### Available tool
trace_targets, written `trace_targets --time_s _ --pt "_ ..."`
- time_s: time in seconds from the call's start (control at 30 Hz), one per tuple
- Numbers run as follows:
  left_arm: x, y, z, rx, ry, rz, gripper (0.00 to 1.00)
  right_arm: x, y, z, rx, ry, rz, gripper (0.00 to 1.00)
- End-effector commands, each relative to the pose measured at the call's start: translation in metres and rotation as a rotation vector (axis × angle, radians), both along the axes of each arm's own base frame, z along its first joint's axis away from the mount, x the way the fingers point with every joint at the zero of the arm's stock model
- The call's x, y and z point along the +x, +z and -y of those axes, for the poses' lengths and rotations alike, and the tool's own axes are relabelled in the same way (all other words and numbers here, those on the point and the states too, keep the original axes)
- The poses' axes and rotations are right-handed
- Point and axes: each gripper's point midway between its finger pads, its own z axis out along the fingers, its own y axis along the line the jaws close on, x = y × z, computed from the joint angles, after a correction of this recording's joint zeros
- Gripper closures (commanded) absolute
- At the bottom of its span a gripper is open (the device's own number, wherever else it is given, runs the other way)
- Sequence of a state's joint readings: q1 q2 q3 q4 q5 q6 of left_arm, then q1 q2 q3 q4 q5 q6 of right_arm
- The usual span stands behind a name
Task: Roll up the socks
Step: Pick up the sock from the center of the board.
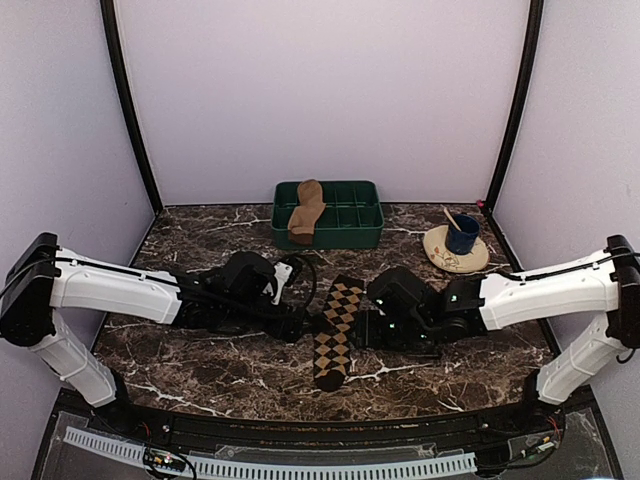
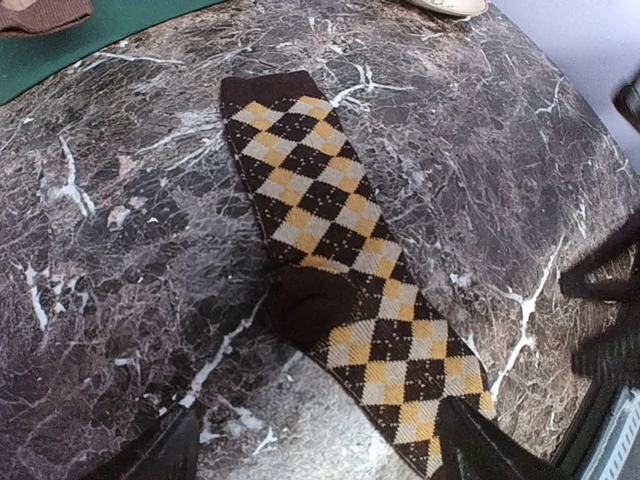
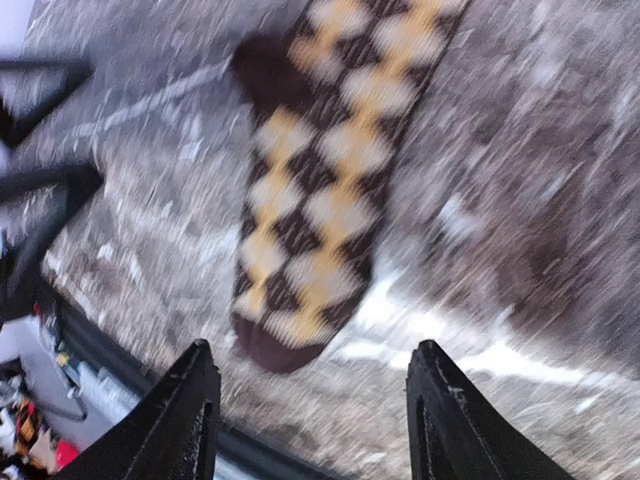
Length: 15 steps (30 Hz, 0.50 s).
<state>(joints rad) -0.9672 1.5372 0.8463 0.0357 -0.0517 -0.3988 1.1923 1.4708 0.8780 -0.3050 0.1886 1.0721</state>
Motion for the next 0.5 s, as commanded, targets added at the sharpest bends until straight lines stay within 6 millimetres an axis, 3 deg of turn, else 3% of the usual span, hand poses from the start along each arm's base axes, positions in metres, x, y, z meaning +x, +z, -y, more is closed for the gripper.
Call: trace_targets --time_s 0.0,0.2,0.33,0.37,0.47 --pt "-0.012 0.011 0.005 -0.014 -0.016 0.008 0.15 0.06 0.018 0.028 -0.061 -0.059 0.13 0.42" --pt "-0.023 0.011 0.01 -0.006 -0.012 -0.001 0.19 0.137 0.029 0.038 -0.102 -0.062 0.213 0.42" --pt "-0.033 0.004 0.012 0.005 -0.009 -0.034 0.22 0.175 0.009 0.036 -0.134 -0.038 0.188 0.42" --pt "-0.035 0.001 0.013 0.009 -0.009 -0.044 0.24 0.188 0.012 0.033 -0.123 -0.042 0.191 0.42" --pt "-0.042 -0.004 0.016 0.019 -0.01 -0.072 0.28 0.208 -0.002 0.029 -0.132 -0.035 0.164 0.42"
